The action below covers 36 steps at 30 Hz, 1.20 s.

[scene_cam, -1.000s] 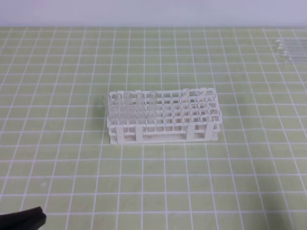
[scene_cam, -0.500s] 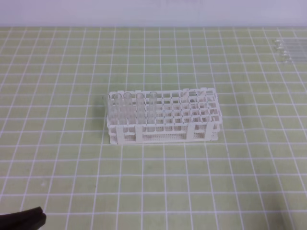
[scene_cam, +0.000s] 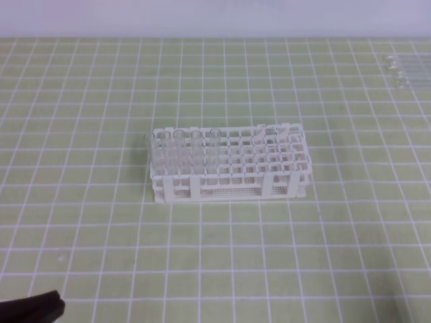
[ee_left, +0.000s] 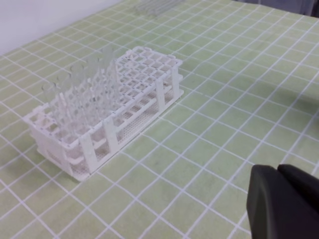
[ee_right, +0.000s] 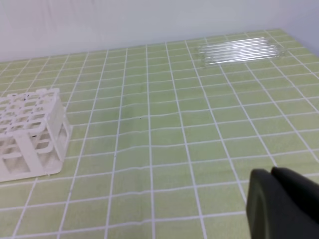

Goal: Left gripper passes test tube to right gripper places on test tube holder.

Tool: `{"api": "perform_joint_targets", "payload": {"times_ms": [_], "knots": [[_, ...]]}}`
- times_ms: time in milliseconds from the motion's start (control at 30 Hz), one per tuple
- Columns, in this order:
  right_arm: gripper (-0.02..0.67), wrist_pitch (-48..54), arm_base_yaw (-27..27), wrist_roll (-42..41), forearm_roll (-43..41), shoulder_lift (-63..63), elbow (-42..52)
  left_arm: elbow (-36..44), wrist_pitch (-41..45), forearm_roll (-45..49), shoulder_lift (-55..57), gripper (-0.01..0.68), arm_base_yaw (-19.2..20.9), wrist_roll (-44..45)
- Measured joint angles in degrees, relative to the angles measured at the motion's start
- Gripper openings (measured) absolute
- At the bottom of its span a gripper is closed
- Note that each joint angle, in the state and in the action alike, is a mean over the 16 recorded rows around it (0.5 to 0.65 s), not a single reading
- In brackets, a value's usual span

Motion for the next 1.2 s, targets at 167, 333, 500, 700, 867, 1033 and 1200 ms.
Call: {"api": "perform_joint_targets", "payload": {"times_ms": [167, 333, 500, 700, 867, 1033, 1200], "knots": [[-0.016, 0.00, 0.00, 0.00, 0.00, 0.00, 0.00, 0.53, -1.02, 1.11, -0.46, -0.002, -0.01, 0.00], [-0.016, 0.00, 0.00, 0.00, 0.00, 0.00, 0.00, 1.77, -6.66, 3.10, -2.39, -0.002, 0.73, 0.16], [-0.016, 0.00, 0.00, 0.00, 0.00, 0.00, 0.00, 4.50, -14.74, 3.47, -5.43, -0.002, 4.92, 0.42], [-0.016, 0.00, 0.00, 0.00, 0.00, 0.00, 0.00, 9.94, -23.79, 0.94, -8.76, -0.002, 17.08, 0.61], [-0.016, 0.00, 0.00, 0.00, 0.00, 0.01, 0.00, 14.55, -26.30, -2.24, -9.99, -0.002, 30.72, 0.54], [-0.016, 0.00, 0.00, 0.00, 0.00, 0.04, 0.00, 18.58, -25.55, -3.65, -11.06, -0.002, 43.31, 0.37], [-0.016, -0.02, 0.00, 0.00, 0.00, 0.07, 0.00, 21.23, -22.55, -3.73, -12.95, -0.002, 51.14, 0.26]]}}
